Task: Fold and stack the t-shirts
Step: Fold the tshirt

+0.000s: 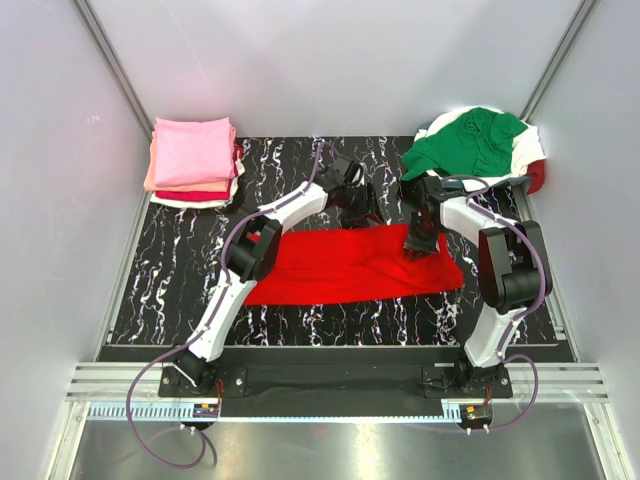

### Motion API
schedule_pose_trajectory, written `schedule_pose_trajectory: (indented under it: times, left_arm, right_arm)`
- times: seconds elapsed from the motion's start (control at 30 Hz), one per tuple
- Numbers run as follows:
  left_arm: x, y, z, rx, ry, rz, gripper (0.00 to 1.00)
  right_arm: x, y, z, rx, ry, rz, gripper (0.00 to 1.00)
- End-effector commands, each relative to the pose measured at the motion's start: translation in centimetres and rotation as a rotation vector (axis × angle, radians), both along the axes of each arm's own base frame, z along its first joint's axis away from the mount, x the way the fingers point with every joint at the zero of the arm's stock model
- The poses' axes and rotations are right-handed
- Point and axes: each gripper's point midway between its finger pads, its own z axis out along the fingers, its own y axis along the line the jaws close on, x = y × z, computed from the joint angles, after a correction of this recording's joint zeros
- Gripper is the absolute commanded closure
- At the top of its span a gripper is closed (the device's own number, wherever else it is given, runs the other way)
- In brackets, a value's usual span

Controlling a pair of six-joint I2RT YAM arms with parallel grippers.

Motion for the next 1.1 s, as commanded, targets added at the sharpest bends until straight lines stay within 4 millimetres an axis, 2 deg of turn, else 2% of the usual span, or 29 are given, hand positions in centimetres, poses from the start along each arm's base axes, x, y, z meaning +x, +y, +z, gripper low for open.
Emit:
schedule_pose_trajectory:
  times: [0.0,0.03,0.13,0.23,0.33,0.37,0.43,0.5,0.53,0.57,0.6,0.7,0.73,0.8,0.83,0.93,1.0,1.07]
  left_arm:
    - [-0.8,-0.1,-0.7,0.004,0.016,-0.011,0.44]
    - [-0.7,0.0,-0.7,0.005,0.016,-0.007,0.44]
    - [-0.8,0.0,-1.0,0.011,0.020,-0.005,0.44]
    - [-0.7,0.2,-1.2,0.023,0.022,0.003,0.45]
    - [-0.7,0.4,-1.4,0.033,0.024,0.010,0.45]
    - [-0.8,0.4,-1.5,0.033,0.027,0.011,0.45]
    - [-0.6,0.5,-1.4,0.038,0.026,0.017,0.45]
    - [-0.6,0.5,-1.2,0.040,0.024,0.018,0.45]
    - [-0.6,0.6,-1.2,0.042,0.023,0.020,0.46]
    - [-0.6,0.6,-1.1,0.045,0.021,0.019,0.46]
    - [-0.6,0.7,-0.8,0.047,0.020,0.016,0.46]
    - [-0.8,1.2,0.2,0.058,0.008,0.010,0.45]
    - [-0.6,1.5,1.6,0.052,-0.018,0.016,0.46]
    - [-0.8,2.3,3.4,0.057,-0.041,0.016,0.45]
    - [-0.5,2.9,3.9,0.065,-0.054,0.026,0.44]
    - [-0.8,5.0,6.3,0.105,-0.098,0.040,0.44]
    - [-1.8,6.3,7.5,0.135,-0.119,0.034,0.43]
    - [-2.4,7.9,7.7,0.171,-0.125,0.044,0.43]
  right_arm:
    - [0.9,0.8,0.8,-0.004,-0.048,0.028,0.73]
    - [0.8,1.0,0.9,-0.005,-0.053,0.035,0.81]
    - [0.3,1.4,1.7,-0.006,-0.066,0.046,0.95]
    - [-0.5,2.3,2.9,-0.037,-0.083,0.088,0.97]
    - [-2.0,4.2,5.0,-0.051,-0.123,0.148,0.98]
    - [-3.3,5.6,5.2,-0.050,-0.115,0.189,0.99]
    - [-4.6,6.8,6.5,-0.040,-0.140,0.222,0.99]
    - [-7.1,8.7,6.5,-0.008,-0.129,0.265,0.99]
    - [-7.9,9.2,7.2,0.009,-0.149,0.276,0.97]
    - [-9.2,9.2,6.8,0.006,-0.124,0.280,0.85]
    - [-9.9,9.4,7.1,0.019,-0.120,0.285,0.78]
    - [-11.1,8.7,8.5,0.040,-0.148,0.268,0.61]
    - [-11.2,8.6,9.7,0.055,-0.183,0.267,0.56]
    - [-11.4,7.9,10.6,0.037,-0.203,0.255,0.41]
    - [-11.2,7.6,11.5,0.034,-0.234,0.246,0.38]
    - [-10.0,6.4,12.1,-0.036,-0.281,0.215,0.30]
    - [-9.1,6.3,11.9,-0.046,-0.284,0.213,0.30]
    - [-7.8,6.0,11.1,-0.056,-0.257,0.193,0.31]
